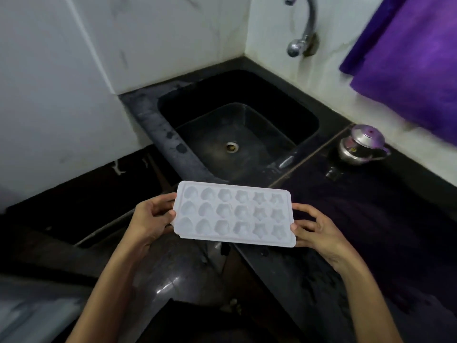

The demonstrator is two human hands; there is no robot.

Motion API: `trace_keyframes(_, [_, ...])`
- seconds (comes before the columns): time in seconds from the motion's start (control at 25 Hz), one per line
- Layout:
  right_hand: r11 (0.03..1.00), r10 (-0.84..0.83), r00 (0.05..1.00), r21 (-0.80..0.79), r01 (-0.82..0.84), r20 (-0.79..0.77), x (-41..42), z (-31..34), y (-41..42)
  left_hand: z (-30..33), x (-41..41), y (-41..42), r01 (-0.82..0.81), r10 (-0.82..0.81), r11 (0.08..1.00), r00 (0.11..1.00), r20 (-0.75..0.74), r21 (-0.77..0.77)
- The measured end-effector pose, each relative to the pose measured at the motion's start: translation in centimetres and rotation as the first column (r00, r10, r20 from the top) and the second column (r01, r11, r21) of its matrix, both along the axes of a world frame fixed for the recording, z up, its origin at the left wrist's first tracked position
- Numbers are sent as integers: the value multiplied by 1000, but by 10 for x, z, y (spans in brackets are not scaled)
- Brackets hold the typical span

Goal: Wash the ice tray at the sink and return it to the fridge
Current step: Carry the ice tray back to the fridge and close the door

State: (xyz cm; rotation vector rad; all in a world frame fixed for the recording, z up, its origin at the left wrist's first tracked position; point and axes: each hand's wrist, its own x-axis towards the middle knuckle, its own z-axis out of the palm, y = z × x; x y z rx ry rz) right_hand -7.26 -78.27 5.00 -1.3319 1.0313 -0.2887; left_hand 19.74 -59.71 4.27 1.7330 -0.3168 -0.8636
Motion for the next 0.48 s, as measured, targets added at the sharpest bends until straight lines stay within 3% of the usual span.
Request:
trace_keyframes(0.2, [965,264,965,-5,-264,2,53,0,23,0,-6,93,-260,259,966,966,-11,-12])
trace_keyframes(0.48, [817,576,817,6,-576,-9,103,-8,102,1,-57,229,-570,570,822,821,-32,21])
